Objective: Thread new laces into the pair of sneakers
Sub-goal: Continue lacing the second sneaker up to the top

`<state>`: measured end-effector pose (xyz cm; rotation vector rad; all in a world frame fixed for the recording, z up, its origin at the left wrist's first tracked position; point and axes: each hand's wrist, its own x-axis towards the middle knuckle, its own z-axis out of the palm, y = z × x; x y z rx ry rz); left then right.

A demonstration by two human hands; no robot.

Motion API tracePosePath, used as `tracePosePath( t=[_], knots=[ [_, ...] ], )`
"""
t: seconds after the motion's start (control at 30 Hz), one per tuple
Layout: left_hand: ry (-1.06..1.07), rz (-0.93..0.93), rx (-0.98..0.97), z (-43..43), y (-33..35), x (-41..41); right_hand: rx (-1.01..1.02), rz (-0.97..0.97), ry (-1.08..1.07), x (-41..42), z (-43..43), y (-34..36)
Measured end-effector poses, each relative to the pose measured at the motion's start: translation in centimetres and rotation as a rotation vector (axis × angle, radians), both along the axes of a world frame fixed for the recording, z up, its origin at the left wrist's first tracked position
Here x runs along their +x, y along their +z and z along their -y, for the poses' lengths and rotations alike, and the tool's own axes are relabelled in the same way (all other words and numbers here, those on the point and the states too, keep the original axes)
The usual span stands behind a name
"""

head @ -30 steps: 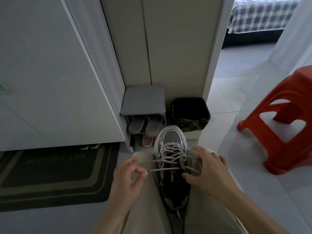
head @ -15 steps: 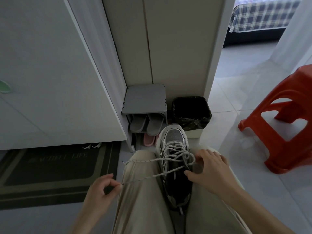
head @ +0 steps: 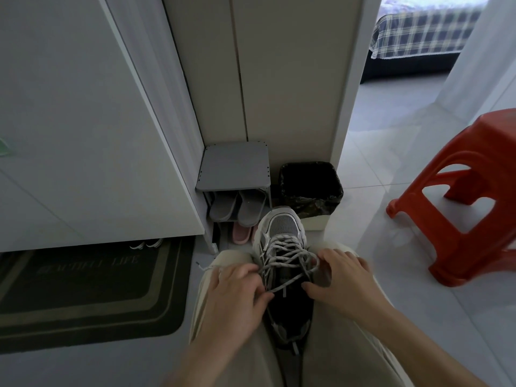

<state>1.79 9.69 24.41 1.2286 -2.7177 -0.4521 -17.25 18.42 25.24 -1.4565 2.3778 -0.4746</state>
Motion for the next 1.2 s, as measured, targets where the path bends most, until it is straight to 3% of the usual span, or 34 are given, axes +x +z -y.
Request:
tracePosePath(
  t=[0.53,0.7,0.8,0.9,1.07,1.2],
  knots=[
    [0.002,0.048,0.098,1.3,0.7,3.2,-0.008,0.009,0.006,0.4,0.1,0.2],
    [0.04,-0.196,0.133,2.3,0.7,2.5,-0.016,0.072,-0.017,0.1,0.5,0.3],
    [-0.019,-0.133,0.118,2.9,1.2,1.7,-0.07,0.087,-0.044,0.3,1.0,0.6],
    [-0.036,-0.165,0.107,3.0,2.4,1.1,-0.158,0.014,0.033,0.9,1.9,1.0],
    [0.026,-0.32,0.332,4.0,5.5,0.9,-0.214,-0.052,0.335,3.1,4.4,1.9],
    [0.031,-0.323,0.357,5.0,6.6,1.6,-0.266,-0.022,0.309,3.5,6.4,3.0]
  ],
)
